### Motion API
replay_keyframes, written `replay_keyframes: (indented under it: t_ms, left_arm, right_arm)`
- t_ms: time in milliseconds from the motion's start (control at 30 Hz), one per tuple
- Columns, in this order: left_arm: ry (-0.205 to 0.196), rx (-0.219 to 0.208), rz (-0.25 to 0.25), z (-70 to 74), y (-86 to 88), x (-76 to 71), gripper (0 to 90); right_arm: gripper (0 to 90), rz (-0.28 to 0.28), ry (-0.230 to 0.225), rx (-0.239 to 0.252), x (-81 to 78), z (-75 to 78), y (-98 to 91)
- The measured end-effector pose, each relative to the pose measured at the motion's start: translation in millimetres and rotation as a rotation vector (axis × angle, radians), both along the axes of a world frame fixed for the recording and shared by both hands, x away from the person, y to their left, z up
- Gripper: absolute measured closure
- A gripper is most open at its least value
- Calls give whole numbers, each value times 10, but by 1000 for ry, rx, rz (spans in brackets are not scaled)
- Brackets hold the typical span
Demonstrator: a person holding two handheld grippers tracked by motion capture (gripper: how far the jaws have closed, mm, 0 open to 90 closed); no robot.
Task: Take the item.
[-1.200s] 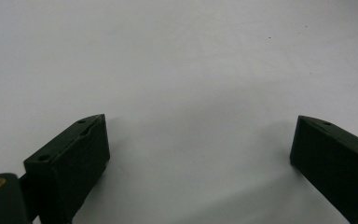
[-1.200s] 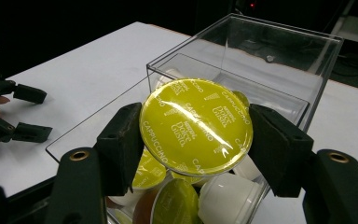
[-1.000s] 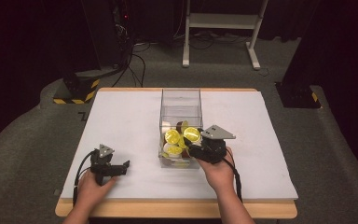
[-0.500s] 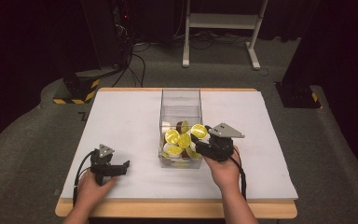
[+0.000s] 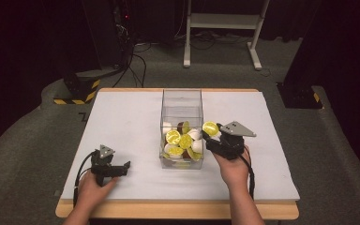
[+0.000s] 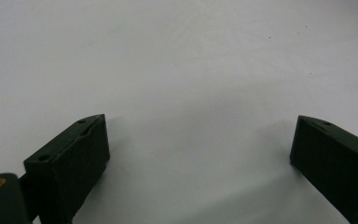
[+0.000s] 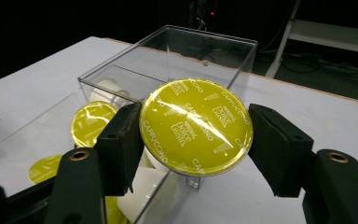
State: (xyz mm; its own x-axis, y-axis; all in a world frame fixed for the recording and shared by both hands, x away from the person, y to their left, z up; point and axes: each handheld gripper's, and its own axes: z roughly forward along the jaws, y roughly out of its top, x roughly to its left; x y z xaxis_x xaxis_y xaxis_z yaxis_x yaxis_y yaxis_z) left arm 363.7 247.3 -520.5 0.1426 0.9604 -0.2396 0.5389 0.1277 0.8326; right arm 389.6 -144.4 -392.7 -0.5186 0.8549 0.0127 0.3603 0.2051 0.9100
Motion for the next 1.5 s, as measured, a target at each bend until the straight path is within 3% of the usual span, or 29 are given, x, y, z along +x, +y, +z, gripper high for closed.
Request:
replay_keyframes:
  t_ms: [1000, 1500]
  left_arm:
    - [-2, 0, 1, -1, 0, 0, 50]
    - [-2, 0, 1, -1, 0, 0, 50]
  right_arm:
    - [380, -185, 53, -34, 221, -253, -572]
    - [380, -263, 111, -66, 319, -506, -845]
